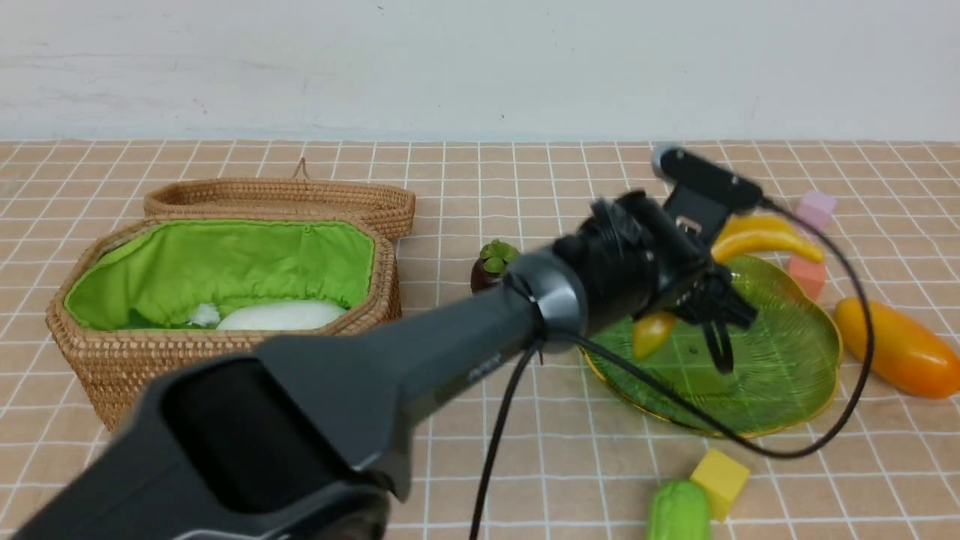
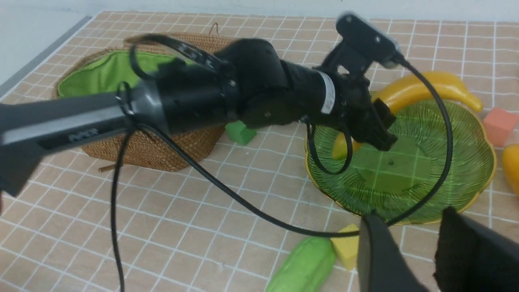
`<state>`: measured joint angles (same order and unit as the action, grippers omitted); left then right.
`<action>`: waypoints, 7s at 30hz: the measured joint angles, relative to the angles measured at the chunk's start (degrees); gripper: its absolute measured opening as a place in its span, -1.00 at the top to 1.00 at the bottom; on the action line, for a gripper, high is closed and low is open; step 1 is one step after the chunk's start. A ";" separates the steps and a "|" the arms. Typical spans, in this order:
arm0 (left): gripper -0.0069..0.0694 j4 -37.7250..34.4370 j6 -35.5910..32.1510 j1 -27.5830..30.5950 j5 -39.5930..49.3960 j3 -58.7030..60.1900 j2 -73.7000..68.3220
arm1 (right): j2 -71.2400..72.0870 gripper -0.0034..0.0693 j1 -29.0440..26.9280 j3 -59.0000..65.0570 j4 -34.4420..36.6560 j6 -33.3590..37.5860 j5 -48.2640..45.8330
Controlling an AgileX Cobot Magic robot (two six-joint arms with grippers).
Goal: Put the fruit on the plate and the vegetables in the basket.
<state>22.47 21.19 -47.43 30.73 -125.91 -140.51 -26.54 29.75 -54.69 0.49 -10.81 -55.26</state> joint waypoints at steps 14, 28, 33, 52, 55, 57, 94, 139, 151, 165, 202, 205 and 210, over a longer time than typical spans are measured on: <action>-0.60 -3.21 0.35 0.47 18.73 -0.29 12.20 | 0.00 0.25 0.00 0.00 0.00 -1.47 -1.47; 0.85 -2.22 -13.35 2.25 40.68 -0.95 26.85 | -4.60 0.25 0.04 0.00 4.84 -1.68 -4.17; 0.85 -21.09 -26.42 12.31 40.68 -0.95 23.35 | -5.74 0.25 0.04 0.00 7.05 -1.48 -4.23; -0.79 -36.18 -62.43 22.64 20.96 -0.95 6.52 | -5.84 0.25 0.04 0.00 8.90 1.13 -4.23; -0.82 -36.18 -63.82 22.64 19.20 -0.95 5.09 | -5.84 0.25 0.04 0.00 9.11 1.13 -4.23; -0.81 -36.18 -65.42 22.64 17.30 -0.95 4.17 | -5.84 0.25 0.04 0.00 9.44 1.13 -4.23; -0.62 -49.07 -63.03 16.29 13.99 -2.93 11.04 | -5.84 0.25 0.04 0.00 -5.38 -3.82 -6.13; 0.85 -27.38 -26.14 8.93 40.45 -1.31 33.23 | -22.97 0.26 0.04 0.00 4.11 -3.61 -11.65; 0.85 -17.69 -13.23 8.93 34.14 44.47 71.35 | -42.23 0.22 1.48 0.07 15.06 -3.42 -4.75; 0.85 -24.63 -12.11 8.93 12.00 89.32 120.42 | -61.32 -0.69 8.55 1.47 2.45 -24.38 6.26; 0.85 -19.64 -14.43 8.93 15.94 88.95 124.98 | -89.48 -0.33 11.63 -60.57 33.59 51.82 12.38; 0.85 -19.70 -14.28 8.93 15.94 88.95 124.98 | -95.91 -0.36 11.70 -67.02 36.51 58.14 13.08; 0.85 -19.70 -13.80 8.93 15.94 88.95 124.98 | -105.30 -0.90 11.70 -75.00 36.21 61.17 15.19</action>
<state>2.77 7.39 -38.50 46.67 -36.96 -15.54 -131.84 41.45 -129.70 36.70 50.36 -40.07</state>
